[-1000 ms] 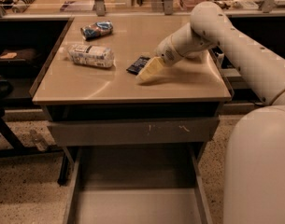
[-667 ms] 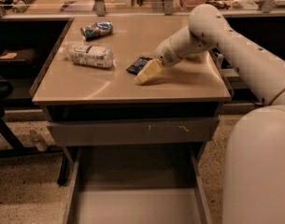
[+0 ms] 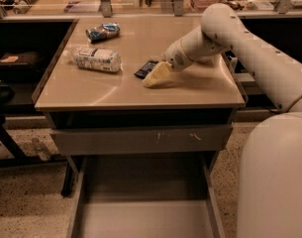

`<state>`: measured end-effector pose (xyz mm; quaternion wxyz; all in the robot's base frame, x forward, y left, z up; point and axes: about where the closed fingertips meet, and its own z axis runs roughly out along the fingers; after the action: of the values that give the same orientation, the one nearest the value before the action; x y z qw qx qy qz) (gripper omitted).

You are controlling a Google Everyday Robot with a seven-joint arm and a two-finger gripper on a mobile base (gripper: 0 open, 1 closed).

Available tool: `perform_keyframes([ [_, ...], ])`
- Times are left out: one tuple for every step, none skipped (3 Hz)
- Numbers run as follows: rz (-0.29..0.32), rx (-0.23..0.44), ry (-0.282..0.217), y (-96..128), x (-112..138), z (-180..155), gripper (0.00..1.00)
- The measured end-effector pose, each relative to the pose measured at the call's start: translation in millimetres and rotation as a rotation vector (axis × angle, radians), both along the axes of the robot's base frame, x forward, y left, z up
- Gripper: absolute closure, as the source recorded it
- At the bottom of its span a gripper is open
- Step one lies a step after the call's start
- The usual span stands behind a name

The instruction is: Place rxbar blueberry into middle drawer

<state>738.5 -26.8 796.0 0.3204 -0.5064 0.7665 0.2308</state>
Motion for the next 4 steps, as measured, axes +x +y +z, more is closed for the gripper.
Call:
perform_keyframes([
  [0.0,0.0,0.0,0.0,0.0,0.0,0.87],
  [0.0,0.0,0.0,0.0,0.0,0.3,1.0],
  [0.0,0.0,0.0,0.0,0.0,14.9,1.0],
  [0.0,0.0,0.0,0.0,0.0,15.1,1.0],
])
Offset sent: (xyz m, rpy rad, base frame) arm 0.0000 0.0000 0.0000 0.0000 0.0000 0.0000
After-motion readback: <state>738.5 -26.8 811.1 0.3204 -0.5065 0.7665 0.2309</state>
